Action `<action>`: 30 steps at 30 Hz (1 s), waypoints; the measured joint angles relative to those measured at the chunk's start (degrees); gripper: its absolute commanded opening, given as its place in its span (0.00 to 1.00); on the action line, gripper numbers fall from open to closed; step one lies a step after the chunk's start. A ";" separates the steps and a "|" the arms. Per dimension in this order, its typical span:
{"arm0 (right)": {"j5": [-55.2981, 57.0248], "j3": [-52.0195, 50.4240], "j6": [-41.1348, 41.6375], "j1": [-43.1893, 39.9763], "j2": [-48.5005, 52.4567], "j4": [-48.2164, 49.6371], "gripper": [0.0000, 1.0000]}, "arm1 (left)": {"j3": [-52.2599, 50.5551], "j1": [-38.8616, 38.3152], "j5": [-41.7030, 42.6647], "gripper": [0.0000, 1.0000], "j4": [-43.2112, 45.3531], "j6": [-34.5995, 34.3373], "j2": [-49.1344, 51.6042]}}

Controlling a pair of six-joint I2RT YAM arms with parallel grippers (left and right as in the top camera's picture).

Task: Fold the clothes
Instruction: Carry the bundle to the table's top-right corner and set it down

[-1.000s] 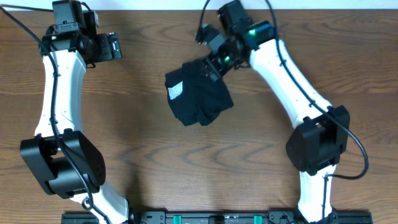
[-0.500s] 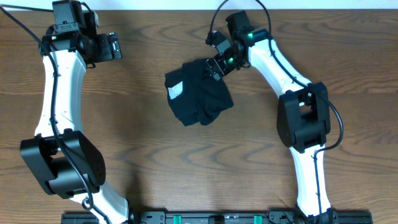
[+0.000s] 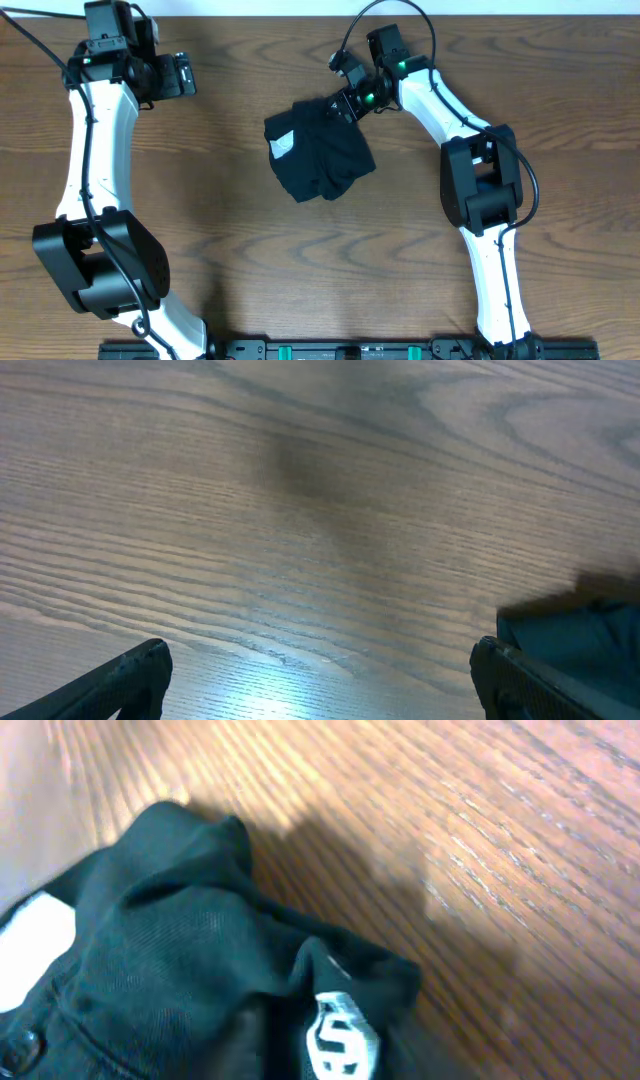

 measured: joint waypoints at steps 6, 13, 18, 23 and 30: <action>1.49 0.00 4.94 -1.14 0.04 2.49 0.01 | 0.00 0.00 0.00 0.96 0.00 -0.04 0.00; 2.86 0.00 11.74 -7.67 0.04 5.42 0.01 | 0.00 -0.09 0.02 0.96 0.00 -0.17 0.00; 5.35 0.00 17.22 -16.00 0.04 5.33 0.01 | 0.00 -0.66 0.02 0.96 0.07 -0.17 0.00; 11.19 0.00 21.81 -24.70 0.04 3.28 0.01 | 0.00 -1.95 0.02 0.96 0.79 -0.17 0.00; 17.38 0.00 23.98 -34.84 0.00 -0.96 0.01 | 0.00 -4.15 0.04 0.96 2.45 -0.24 0.00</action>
